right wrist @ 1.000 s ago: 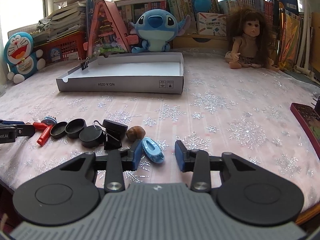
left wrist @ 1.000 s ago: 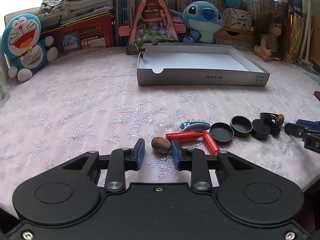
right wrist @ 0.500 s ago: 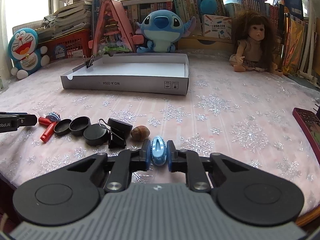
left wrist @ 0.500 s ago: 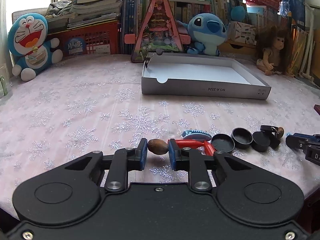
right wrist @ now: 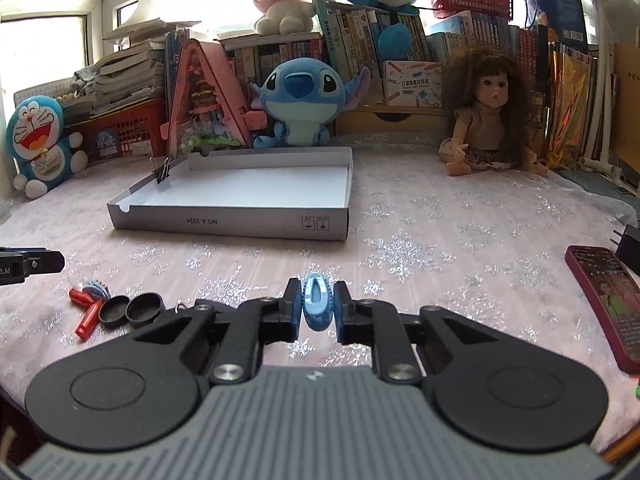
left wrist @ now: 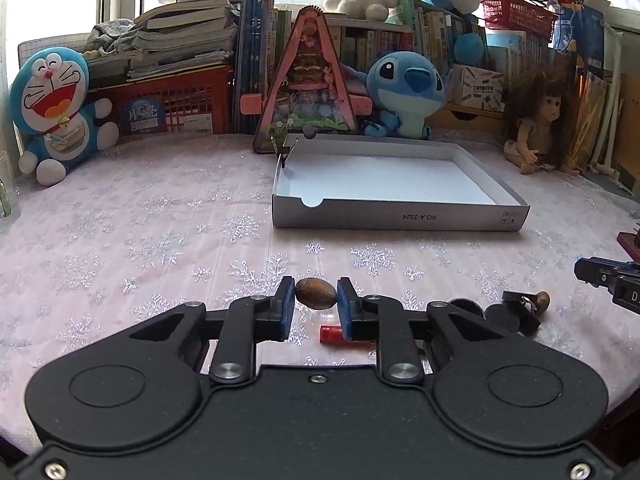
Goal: Organize rigid objects
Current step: 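Carry the acorn and blue clip into the white tray and open both tools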
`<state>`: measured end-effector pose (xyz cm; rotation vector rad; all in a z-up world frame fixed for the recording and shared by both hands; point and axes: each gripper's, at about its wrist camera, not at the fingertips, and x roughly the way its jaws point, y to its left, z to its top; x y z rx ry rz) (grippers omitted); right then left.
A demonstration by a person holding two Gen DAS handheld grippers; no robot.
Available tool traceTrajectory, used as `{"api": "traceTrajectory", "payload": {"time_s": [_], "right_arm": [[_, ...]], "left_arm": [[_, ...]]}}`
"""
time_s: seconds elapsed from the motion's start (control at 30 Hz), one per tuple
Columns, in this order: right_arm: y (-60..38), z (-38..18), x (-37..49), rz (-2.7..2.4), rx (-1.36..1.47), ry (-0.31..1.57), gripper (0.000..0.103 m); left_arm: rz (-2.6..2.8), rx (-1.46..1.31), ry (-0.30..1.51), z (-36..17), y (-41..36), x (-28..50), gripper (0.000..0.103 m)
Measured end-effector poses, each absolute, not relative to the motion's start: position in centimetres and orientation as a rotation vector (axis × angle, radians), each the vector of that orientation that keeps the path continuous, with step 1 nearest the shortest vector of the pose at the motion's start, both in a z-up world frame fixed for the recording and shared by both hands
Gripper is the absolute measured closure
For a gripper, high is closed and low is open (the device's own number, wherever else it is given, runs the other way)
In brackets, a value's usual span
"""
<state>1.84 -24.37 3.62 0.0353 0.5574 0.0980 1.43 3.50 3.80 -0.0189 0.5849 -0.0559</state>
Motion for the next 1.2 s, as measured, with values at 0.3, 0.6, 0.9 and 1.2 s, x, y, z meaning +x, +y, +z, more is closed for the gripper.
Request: {"api": "traceTrajectory", "payload": {"time_s": [0.3, 0.6, 0.9, 1.2], "right_arm": [[-26.1, 5.9, 3.7, 0.110, 0.093, 0.530, 0.083], [-26.9, 7.1, 8.3, 0.170, 0.197, 0.623, 0.083], [-26.9, 8.6, 14.4, 0.244, 0.275, 0.711, 0.083], [-25.8, 7.3, 20.6, 0.266, 0.348, 0.796, 0.083]], "left_arm": [[-0.104, -0.070, 0.588, 5.8, 3.5, 3.8, 0.082], [-0.155, -0.120, 0.633, 7.5, 3.2, 8.0, 0.082], [-0.217, -0.188, 0.706, 8.7, 2.7, 15.0, 0.082], [-0.223, -0.232, 0.800, 7.4, 0.9, 22.4, 0.082]]}}
